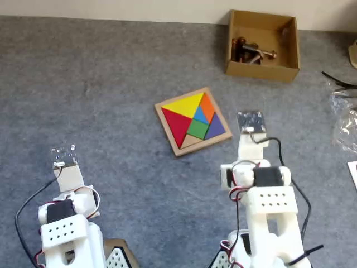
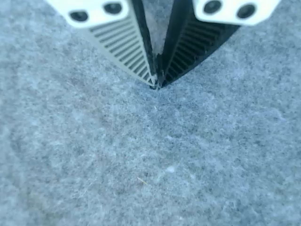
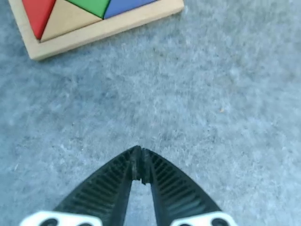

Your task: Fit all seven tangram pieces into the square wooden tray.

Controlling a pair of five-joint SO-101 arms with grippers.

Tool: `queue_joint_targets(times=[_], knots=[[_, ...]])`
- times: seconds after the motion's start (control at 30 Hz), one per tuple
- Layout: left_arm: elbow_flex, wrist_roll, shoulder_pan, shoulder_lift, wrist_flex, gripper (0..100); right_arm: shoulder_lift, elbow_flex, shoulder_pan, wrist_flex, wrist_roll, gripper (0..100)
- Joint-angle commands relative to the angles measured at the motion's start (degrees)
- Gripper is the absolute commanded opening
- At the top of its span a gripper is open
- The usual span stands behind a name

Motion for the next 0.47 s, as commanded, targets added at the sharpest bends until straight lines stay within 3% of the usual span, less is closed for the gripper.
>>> queue_joint_targets(times=[0.0,0.43], knots=[[0.0,0.4,1.8,-0.2,0.6,0,-5.3,2.9,0.5,-4.1,0.0,0.6],[0.0,0.4,1.8,-0.2,0.6,0,-16.6,12.2,0.5,-4.3,-0.4,0.5]])
